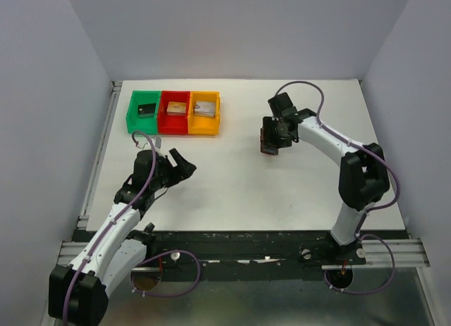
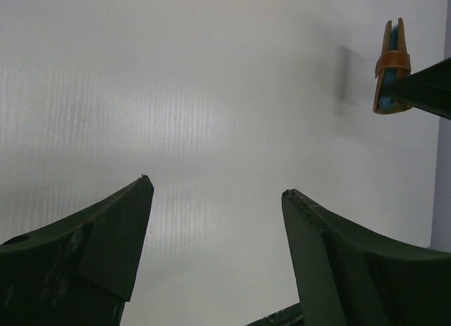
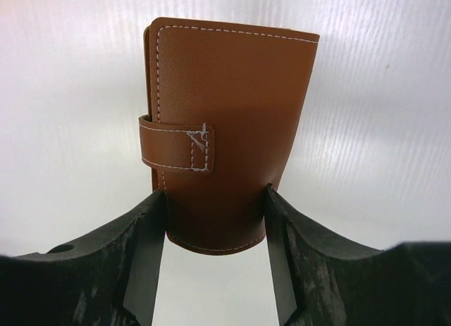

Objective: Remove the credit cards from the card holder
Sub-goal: Place the card holder at the center of the board.

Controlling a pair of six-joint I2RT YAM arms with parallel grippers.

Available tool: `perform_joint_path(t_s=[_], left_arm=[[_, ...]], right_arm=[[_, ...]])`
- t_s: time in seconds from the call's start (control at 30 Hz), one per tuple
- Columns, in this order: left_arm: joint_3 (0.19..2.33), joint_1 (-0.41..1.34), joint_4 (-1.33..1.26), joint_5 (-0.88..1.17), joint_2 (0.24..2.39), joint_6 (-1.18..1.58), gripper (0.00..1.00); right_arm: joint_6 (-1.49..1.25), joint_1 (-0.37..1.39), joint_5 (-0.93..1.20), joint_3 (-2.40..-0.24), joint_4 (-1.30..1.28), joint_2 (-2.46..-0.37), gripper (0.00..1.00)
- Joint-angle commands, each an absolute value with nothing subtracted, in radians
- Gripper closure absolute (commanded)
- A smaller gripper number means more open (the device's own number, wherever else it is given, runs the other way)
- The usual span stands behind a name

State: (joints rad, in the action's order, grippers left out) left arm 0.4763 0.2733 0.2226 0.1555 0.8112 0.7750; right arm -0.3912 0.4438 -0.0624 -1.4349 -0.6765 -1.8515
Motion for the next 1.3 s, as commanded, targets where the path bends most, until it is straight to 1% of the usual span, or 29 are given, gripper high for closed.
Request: perform_joint_path(t_s=[0.0, 0.13, 0.3, 0.4, 0.43, 0.5, 0.6, 0.63, 0.77, 0.9, 0.93, 0.97, 1.27], left_arm=[[0.463, 0.285, 0.166, 0.204, 0.825, 0.808, 0.14], [0.459, 0.307, 0.163, 0.201, 0.833, 0.815, 0.14], [0.445, 0.327, 0.163, 0.184, 0.819, 0.822, 0.14], [0.442, 0.337, 0.164, 0.184, 0.819, 0.831, 0.14], [0.439, 0.342, 0.167, 0.183, 0.818, 0.834, 0.14], [0.434, 0.348, 0.167, 0.178, 0.811, 0.834, 0.14], [0.428, 0.350, 0.173, 0.172, 0.802, 0.839, 0.14], [0.426, 0.351, 0.172, 0.172, 0.801, 0.841, 0.14], [0.423, 0.353, 0.170, 0.170, 0.804, 0.847, 0.14], [0.420, 0.353, 0.178, 0.160, 0.799, 0.851, 0.14], [0.422, 0.353, 0.189, 0.150, 0.795, 0.853, 0.14], [0.420, 0.353, 0.195, 0.143, 0.792, 0.857, 0.14], [0.399, 0.353, 0.212, 0.133, 0.753, 0.865, 0.14]], right_arm=[[-0.425, 0.495, -0.006, -1.330, -0.582, -1.734, 0.48], [-0.445, 0.575, -0.006, -1.223, -0.548, -1.675, 0.48], [-0.489, 0.684, -0.009, -1.114, -0.502, -1.660, 0.48], [-0.505, 0.735, -0.035, -1.098, -0.506, -1.670, 0.40], [-0.505, 0.744, -0.038, -1.100, -0.511, -1.672, 0.34], [-0.505, 0.758, -0.069, -1.111, -0.526, -1.664, 0.25], [-0.477, 0.776, -0.124, -1.144, -0.558, -1.643, 0.18], [-0.468, 0.785, -0.142, -1.161, -0.571, -1.644, 0.16], [-0.436, 0.814, -0.186, -1.212, -0.609, -1.687, 0.17], [-0.407, 0.839, -0.196, -1.252, -0.612, -1.738, 0.22], [-0.400, 0.844, -0.187, -1.276, -0.624, -1.761, 0.25], [-0.396, 0.845, -0.181, -1.298, -0.643, -1.787, 0.26], [-0.362, 0.868, -0.255, -1.348, -0.701, -1.901, 0.25]])
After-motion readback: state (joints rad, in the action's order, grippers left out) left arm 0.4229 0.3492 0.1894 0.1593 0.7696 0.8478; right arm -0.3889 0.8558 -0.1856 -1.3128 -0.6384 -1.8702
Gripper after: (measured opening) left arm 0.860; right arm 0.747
